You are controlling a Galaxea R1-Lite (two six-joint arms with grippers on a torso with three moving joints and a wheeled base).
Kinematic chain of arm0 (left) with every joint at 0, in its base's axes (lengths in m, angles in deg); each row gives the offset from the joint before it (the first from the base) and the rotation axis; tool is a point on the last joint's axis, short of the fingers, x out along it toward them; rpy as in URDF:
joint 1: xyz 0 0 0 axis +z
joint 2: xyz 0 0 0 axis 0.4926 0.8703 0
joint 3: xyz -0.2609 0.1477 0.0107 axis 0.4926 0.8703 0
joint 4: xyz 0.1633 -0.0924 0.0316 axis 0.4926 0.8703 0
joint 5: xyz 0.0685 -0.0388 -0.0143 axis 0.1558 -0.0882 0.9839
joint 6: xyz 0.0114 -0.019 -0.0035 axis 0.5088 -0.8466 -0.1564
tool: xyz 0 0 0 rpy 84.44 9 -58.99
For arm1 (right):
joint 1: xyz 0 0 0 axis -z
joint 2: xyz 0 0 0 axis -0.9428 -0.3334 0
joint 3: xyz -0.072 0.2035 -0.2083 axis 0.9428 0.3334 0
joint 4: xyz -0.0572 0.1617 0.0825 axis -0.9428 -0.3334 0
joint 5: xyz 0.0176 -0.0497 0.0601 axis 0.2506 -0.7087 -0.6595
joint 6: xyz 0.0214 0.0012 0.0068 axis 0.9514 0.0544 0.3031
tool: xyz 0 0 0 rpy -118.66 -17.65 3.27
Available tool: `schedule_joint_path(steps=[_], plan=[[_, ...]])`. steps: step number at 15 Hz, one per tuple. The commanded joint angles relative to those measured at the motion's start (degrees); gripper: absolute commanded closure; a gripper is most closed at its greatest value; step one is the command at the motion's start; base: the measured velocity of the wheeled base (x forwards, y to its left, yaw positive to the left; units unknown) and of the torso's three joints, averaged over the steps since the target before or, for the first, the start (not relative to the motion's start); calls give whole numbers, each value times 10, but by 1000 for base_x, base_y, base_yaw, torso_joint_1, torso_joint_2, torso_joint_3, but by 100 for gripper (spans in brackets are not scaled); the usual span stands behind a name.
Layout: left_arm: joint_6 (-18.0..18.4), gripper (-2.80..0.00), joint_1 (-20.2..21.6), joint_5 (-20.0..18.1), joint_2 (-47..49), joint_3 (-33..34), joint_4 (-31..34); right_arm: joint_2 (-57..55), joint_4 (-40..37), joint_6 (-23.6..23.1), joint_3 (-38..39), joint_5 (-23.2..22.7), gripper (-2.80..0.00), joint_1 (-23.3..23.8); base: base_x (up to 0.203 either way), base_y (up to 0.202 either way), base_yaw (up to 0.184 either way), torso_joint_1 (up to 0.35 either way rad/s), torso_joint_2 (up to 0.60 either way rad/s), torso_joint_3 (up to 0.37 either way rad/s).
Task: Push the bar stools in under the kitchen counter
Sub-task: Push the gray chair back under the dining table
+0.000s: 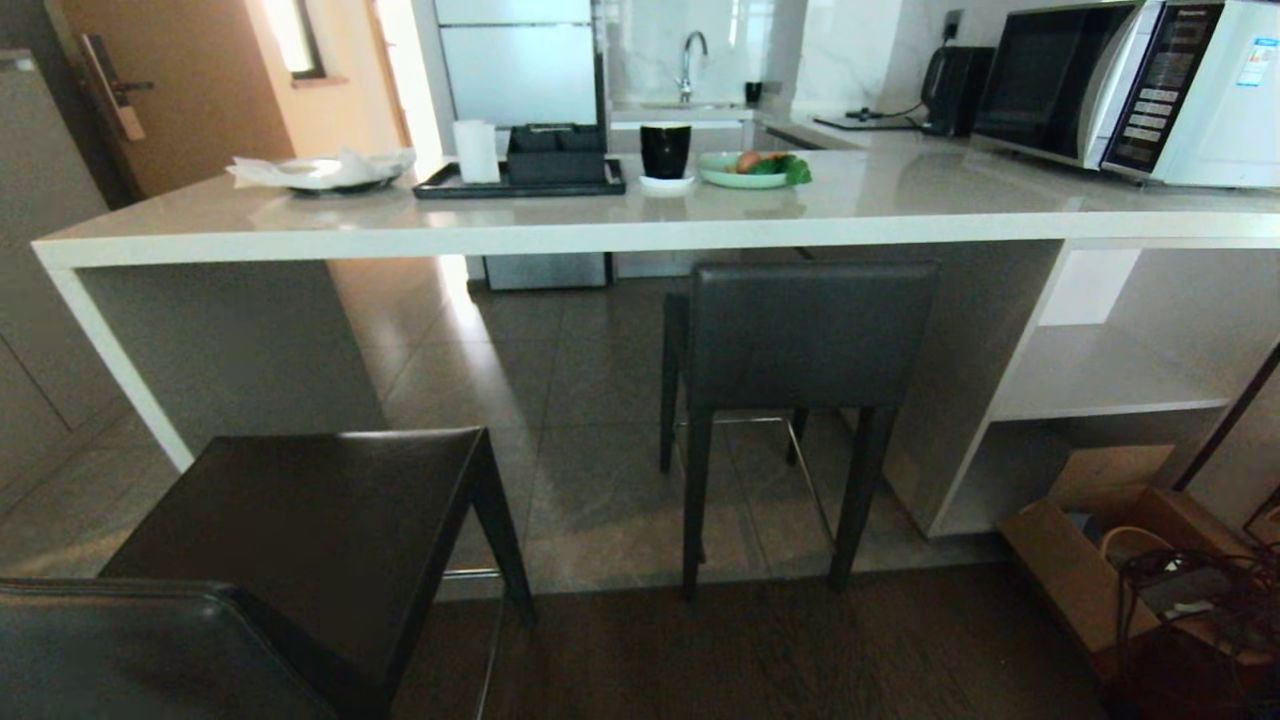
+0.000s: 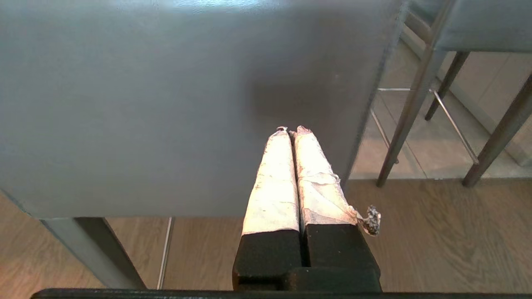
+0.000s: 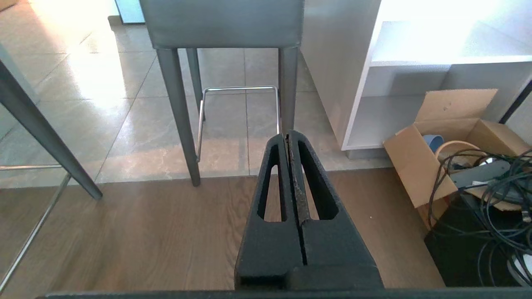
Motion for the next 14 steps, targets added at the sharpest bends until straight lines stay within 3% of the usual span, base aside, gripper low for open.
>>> schedule_joint_path(steps=[1,3,8,14], plan=[[0,0,0,1,1,0,0,0,0,0,0,0,0,0,0,0,0,0,0,0],[0,0,0,1,1,0,0,0,0,0,0,0,0,0,-26,1,0,6,1,1],[0,0,0,1,1,0,0,0,0,0,0,-1,0,0,-164,0,-2,-2,1,5],[0,0,0,1,1,0,0,0,-1,0,-1,-1,0,0,0,0,0,0,0,0]])
